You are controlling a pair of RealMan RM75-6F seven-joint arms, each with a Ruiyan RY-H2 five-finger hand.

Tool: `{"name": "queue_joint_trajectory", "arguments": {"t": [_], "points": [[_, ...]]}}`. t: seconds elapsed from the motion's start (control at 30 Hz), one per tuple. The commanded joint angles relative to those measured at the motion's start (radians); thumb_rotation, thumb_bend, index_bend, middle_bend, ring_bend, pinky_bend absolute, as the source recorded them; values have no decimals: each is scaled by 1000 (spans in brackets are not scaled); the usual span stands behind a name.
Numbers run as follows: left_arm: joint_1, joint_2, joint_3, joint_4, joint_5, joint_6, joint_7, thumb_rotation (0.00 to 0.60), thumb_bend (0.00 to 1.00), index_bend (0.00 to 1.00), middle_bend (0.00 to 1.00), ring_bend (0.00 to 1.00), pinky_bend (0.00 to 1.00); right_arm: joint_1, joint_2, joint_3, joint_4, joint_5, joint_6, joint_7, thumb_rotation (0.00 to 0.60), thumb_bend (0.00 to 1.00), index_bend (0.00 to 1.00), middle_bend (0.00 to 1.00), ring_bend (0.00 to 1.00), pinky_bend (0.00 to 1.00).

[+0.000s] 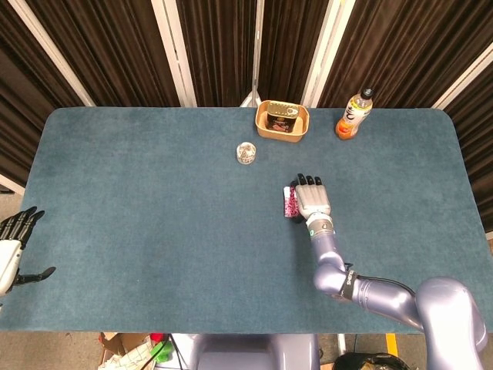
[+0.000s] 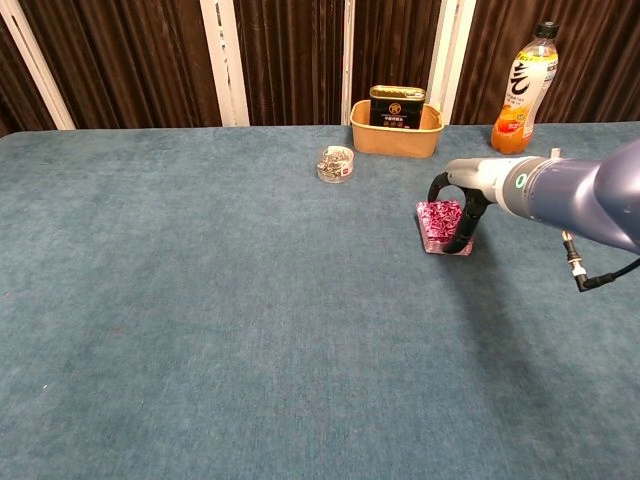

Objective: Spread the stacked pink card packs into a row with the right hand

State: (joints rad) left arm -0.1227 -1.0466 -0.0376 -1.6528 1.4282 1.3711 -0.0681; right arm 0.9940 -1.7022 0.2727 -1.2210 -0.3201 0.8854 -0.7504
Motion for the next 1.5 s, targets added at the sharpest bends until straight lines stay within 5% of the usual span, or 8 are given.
{"name": "queue_joint_trajectory", "arguments": {"t": [0.03, 0.27, 0.47, 0.6, 1.1, 1.5], "points": [[0, 0, 0, 0, 0, 0, -1, 600, 37, 0, 0, 0, 0, 2, -5, -1, 13, 6, -8, 5, 600, 243, 192, 12, 0, 0], [-1, 2, 1, -1, -2, -4, -4, 600, 37, 0, 0, 0, 0, 0, -9, -3, 22, 6, -15, 17, 600, 243, 206, 14, 0, 0], [-1, 3, 2, -3, -4, -7, -7, 600, 37, 0, 0, 0, 0, -4, -14, -5, 30, 0, -26, 35, 600, 269, 511, 118, 0, 0], [-2, 4, 2, -3, -6, -9, -12, 600, 37, 0, 0, 0, 0, -9, -13, -1, 25, -27, -24, 60, 600, 331, 590, 156, 0, 0], [-2, 2, 2, -8, -10, -12, -6, 600, 37, 0, 0, 0, 0, -95, 153, -26, -163, -107, 29, 135, 600, 331, 623, 170, 0, 0], [-2, -3, 4, -17, -12, -13, 9, 600, 37, 0, 0, 0, 0, -159, 191, -77, -159, -131, 5, 201, 600, 331, 608, 170, 0, 0]]}}
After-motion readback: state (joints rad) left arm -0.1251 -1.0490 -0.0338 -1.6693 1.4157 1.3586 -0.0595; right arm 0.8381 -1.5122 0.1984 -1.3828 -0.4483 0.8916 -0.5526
